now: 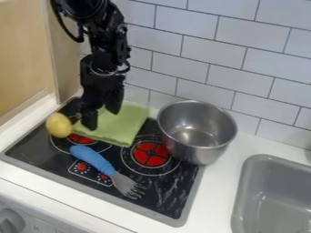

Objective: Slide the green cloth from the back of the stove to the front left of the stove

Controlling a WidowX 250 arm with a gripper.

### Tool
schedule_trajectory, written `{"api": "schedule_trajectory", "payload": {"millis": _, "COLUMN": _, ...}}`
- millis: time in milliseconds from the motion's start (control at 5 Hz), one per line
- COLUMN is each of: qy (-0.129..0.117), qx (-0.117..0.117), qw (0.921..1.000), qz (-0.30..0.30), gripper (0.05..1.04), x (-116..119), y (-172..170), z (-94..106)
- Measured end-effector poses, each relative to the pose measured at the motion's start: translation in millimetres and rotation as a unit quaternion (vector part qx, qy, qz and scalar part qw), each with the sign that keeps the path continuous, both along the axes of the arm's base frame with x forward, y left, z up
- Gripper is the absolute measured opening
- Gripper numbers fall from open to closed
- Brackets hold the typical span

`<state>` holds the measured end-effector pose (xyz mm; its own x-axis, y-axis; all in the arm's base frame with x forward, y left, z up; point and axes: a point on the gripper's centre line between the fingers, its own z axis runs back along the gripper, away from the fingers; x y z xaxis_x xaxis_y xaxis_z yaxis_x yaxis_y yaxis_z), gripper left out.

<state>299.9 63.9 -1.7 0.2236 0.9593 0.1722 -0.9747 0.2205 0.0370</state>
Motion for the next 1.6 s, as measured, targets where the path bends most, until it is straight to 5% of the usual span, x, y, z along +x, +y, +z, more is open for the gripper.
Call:
{"api": "schedule_trajectory", "payload": {"millis": 1000, "qy": 0.053, "qx": 0.014, "qw": 0.9984, "qz": 0.014, "gripper": 0.999, "x": -69, "y": -4, "z": 2.6}}
{"api": "schedule_trajectory", "payload": {"millis": 1600, "qy": 0.054, "qx": 0.019, "qw": 0.9982, "qz": 0.018, "gripper": 0.999, "x": -73, "y": -1, "z": 7.1}}
